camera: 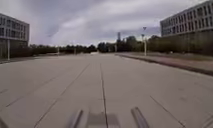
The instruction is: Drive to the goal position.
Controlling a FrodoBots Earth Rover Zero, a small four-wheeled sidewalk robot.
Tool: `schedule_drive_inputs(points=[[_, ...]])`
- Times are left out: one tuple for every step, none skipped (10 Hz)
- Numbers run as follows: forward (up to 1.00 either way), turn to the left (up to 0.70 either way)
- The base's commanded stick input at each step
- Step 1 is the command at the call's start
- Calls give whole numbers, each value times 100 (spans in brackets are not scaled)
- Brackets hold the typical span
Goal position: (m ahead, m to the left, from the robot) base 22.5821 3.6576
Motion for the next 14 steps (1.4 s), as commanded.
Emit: schedule_drive_inputs(points=[[100, 0], [100, 0], [100, 0], [100, 0], [100, 0], [100, 0], [100, 0], [100, 0], [100, 0], [100, 0], [100, 0], [100, -26], [100, -27], [100, -16]])
